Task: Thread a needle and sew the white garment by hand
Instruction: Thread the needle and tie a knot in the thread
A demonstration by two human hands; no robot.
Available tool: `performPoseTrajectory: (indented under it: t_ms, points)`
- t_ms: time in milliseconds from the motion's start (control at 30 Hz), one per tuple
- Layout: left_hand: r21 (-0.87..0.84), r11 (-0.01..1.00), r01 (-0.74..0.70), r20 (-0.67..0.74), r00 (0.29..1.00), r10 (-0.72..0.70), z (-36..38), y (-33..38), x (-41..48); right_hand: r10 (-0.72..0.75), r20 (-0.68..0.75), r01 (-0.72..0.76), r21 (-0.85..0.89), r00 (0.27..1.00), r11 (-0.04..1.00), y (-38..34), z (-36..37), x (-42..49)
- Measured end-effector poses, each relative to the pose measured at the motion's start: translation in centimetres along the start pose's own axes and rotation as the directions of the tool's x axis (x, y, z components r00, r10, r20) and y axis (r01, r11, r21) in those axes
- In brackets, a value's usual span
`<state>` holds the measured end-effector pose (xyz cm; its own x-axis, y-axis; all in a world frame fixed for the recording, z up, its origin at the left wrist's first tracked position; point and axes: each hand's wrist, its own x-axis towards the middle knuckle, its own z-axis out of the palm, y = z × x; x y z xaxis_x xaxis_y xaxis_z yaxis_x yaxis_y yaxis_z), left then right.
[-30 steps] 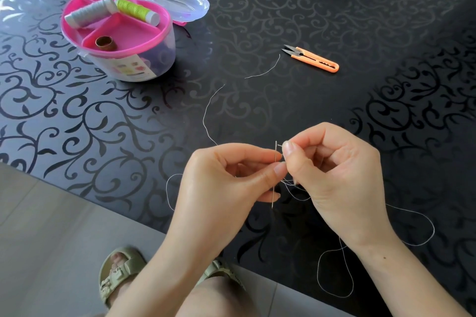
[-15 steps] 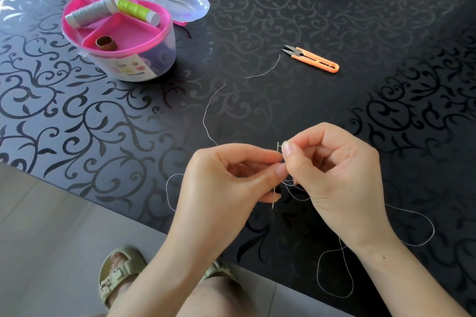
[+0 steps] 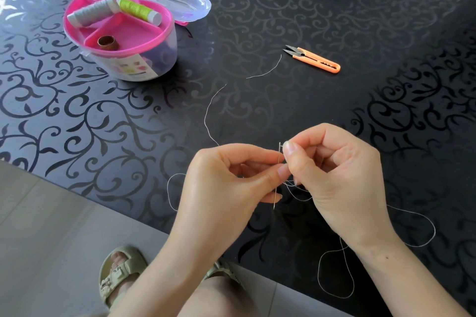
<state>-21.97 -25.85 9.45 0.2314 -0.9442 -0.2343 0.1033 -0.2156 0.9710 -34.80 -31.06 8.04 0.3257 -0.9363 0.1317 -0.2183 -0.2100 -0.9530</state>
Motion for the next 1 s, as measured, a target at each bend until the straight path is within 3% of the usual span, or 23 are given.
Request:
performPoseTrajectory:
  t_ms: [1000]
  points:
    - [-0.008, 0.999, -0.036, 0.033, 0.999, 0.037, 0.01, 0.00, 0.02, 0.029, 0.026, -0.030, 0.049, 0.999, 0.998, 0.35, -0.07, 0.03]
